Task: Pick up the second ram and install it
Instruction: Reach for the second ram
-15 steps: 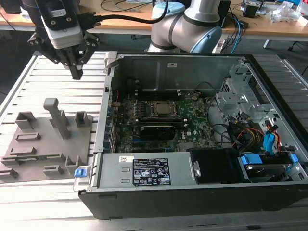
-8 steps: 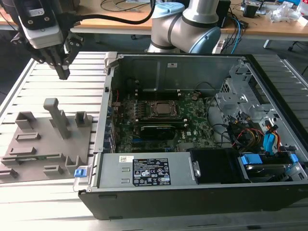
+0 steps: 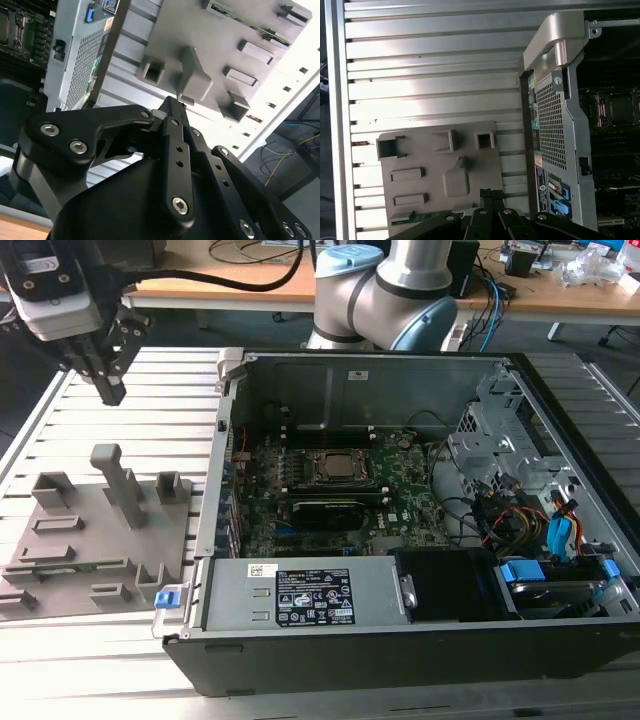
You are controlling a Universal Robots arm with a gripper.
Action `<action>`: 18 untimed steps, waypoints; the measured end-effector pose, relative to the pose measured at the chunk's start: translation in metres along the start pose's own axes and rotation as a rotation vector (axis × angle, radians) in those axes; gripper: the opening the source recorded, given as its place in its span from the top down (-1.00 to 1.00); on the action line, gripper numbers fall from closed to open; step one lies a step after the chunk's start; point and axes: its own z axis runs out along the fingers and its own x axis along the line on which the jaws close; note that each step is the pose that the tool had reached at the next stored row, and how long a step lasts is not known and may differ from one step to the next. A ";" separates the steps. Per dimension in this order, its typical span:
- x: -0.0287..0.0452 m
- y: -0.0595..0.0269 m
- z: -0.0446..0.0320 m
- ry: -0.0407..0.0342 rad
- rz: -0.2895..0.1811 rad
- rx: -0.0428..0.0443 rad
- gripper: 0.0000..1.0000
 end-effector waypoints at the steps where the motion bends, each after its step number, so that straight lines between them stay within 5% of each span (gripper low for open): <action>1: 0.0065 -0.0005 -0.0001 0.0000 0.000 -0.0001 0.79; 6: 0.0205 -0.0015 -0.0005 0.0000 0.000 -0.0001 0.79; 12: 0.0494 -0.0037 -0.0011 0.0000 0.000 0.0000 0.79; 18: 0.0688 -0.0052 -0.0013 0.0000 0.000 -0.0001 0.79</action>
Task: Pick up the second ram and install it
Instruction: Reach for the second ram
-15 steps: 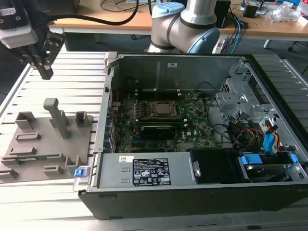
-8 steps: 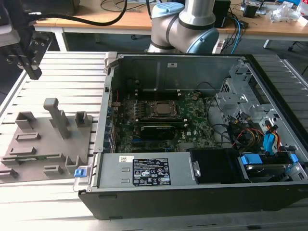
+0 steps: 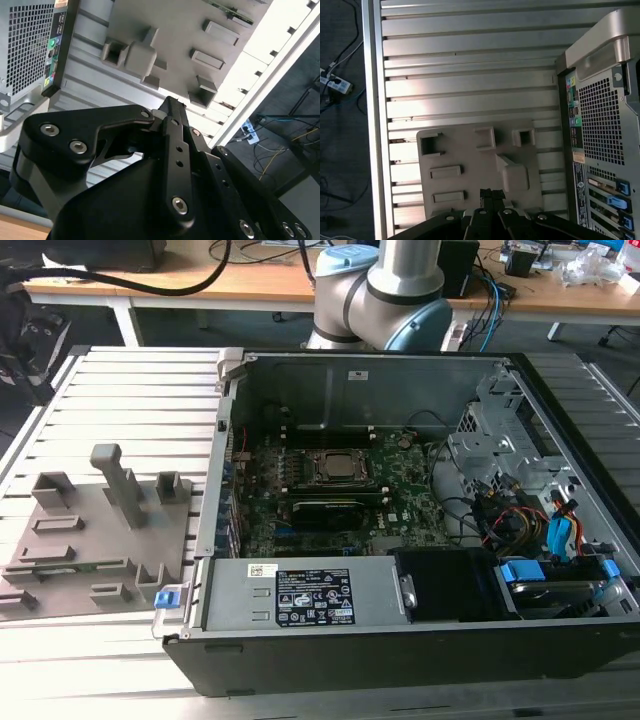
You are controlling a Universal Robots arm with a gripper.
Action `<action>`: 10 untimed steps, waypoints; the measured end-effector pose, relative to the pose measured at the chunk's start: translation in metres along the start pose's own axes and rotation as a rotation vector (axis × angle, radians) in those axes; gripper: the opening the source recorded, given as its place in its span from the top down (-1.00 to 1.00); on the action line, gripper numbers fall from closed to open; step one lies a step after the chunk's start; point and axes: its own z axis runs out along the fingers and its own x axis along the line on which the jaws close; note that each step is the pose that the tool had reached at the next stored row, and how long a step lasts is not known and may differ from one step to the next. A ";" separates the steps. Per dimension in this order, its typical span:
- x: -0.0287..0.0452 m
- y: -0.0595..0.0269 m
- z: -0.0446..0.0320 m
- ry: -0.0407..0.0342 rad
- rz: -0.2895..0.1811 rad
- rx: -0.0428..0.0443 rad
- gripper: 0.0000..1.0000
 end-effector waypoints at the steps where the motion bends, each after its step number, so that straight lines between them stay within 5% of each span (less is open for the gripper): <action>1: 0.0044 -0.0003 -0.0001 0.0000 0.000 0.0000 0.79; 3: 0.0130 -0.0010 -0.0001 0.0000 0.000 0.0000 0.79; 10: 0.0132 -0.0087 -0.0005 0.0000 0.000 0.0000 0.79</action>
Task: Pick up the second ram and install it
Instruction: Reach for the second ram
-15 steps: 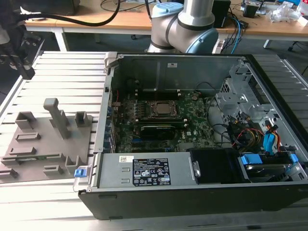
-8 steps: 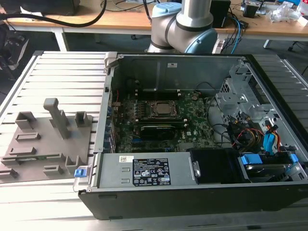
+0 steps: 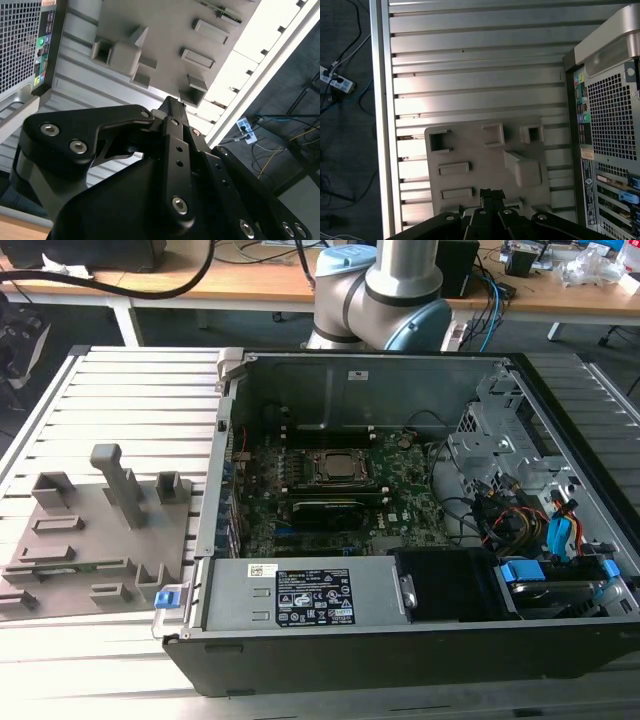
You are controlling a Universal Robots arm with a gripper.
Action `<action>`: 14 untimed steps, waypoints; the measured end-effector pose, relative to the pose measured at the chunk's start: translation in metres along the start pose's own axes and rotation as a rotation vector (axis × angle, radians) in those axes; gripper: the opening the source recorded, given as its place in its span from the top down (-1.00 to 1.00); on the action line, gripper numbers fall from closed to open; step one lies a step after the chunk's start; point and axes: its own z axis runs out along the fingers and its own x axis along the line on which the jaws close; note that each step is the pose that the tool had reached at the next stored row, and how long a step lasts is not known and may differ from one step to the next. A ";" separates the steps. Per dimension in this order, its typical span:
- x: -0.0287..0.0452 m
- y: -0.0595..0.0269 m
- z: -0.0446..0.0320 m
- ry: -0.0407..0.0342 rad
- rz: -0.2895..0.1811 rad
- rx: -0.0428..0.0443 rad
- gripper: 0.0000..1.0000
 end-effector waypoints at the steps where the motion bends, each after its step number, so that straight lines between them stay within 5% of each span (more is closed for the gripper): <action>1: -0.0001 -0.0013 -0.0001 0.0000 0.000 0.0000 0.79; 14: -0.0022 -0.0393 -0.0005 -0.0001 0.000 0.0000 0.79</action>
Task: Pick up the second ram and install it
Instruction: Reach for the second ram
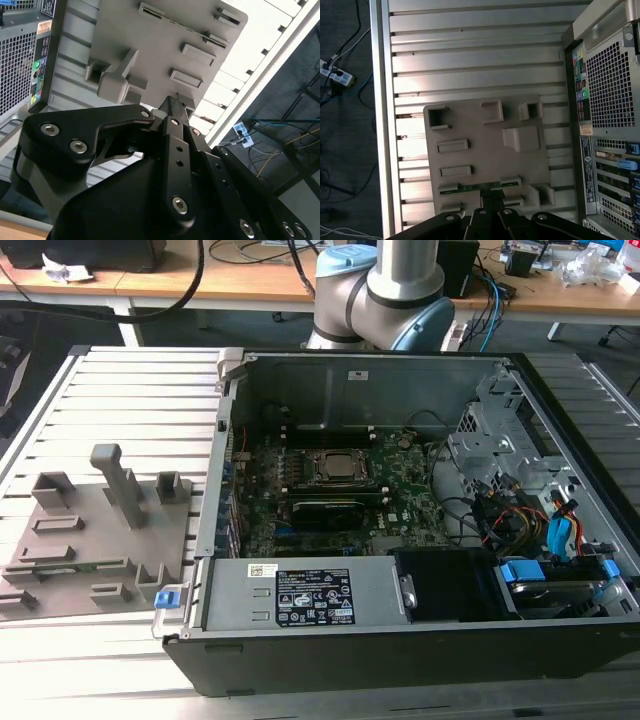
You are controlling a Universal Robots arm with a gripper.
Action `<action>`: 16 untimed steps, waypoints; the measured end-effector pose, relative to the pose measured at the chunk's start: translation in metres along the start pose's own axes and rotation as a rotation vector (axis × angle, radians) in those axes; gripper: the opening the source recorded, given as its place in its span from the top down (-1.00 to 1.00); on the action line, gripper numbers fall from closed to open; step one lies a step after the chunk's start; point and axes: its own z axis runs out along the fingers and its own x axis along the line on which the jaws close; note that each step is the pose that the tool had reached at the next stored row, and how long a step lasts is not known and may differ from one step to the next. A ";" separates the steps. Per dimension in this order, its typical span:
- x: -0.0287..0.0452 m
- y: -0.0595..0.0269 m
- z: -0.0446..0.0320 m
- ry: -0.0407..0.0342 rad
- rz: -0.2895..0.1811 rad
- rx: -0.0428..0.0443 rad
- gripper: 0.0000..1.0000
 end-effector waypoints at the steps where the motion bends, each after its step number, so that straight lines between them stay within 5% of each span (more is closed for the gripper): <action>1: -0.0001 -0.0011 -0.0001 0.0001 0.000 0.0001 0.79; 7: -0.0006 -0.0102 -0.0003 0.0001 0.000 0.0001 0.79; 16: -0.0006 -0.0105 -0.0003 0.0001 0.000 0.0001 0.79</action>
